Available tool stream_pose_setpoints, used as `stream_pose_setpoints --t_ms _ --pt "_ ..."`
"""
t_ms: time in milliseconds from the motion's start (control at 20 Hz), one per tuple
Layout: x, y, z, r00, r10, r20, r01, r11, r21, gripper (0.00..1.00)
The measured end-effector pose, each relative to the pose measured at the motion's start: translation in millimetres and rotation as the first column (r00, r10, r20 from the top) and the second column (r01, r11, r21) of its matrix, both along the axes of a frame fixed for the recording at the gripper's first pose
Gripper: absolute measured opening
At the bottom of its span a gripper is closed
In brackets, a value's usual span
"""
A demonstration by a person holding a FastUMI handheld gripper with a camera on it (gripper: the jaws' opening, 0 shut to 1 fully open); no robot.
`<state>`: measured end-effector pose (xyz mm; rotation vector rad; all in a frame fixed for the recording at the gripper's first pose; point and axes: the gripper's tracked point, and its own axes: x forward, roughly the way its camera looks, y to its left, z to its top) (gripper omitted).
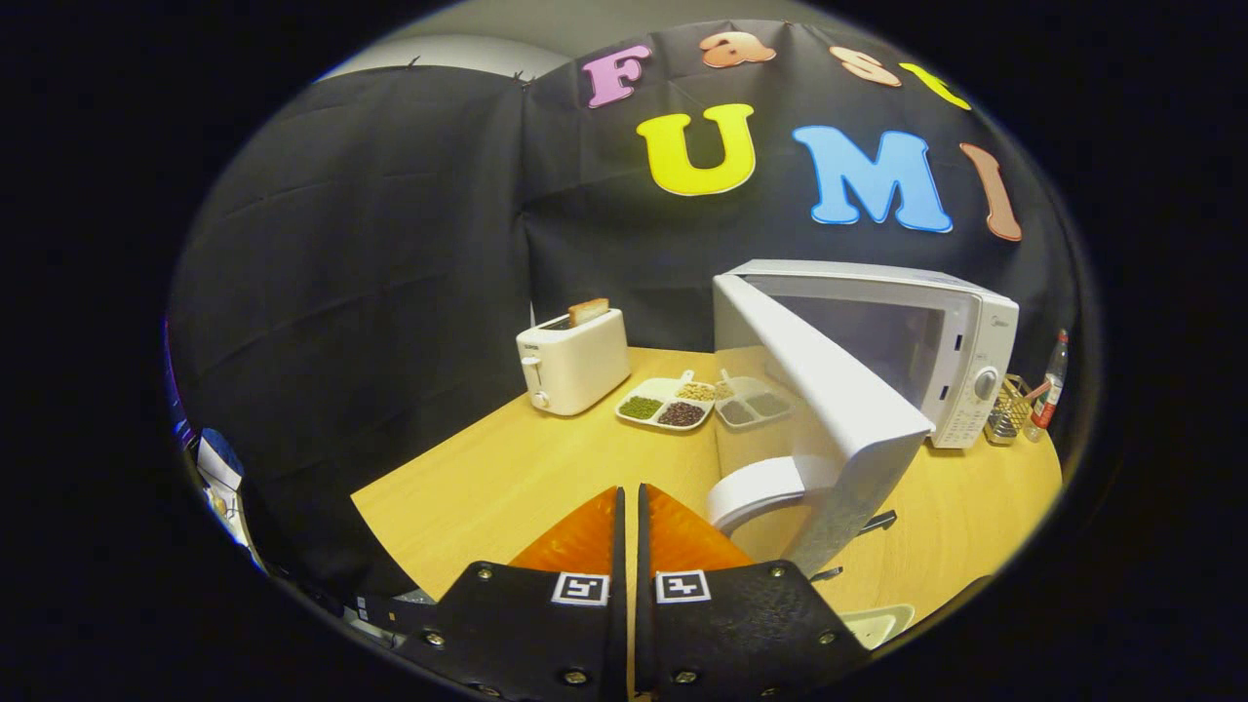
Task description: Open the microwave, put the food inside, and close the microwave door.
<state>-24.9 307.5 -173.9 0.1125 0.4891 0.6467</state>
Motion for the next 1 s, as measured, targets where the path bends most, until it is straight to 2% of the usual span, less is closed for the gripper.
stream_pose_setpoints --t_ms 600,1000 --pt "73.1 -90.2 -9.9 0.982 -0.189 -0.027 0.189 0.982 0.000 0.03" --pt "122.9 -129.1 -19.0 0.969 -0.245 -0.031 0.245 0.970 -0.002 0.03"
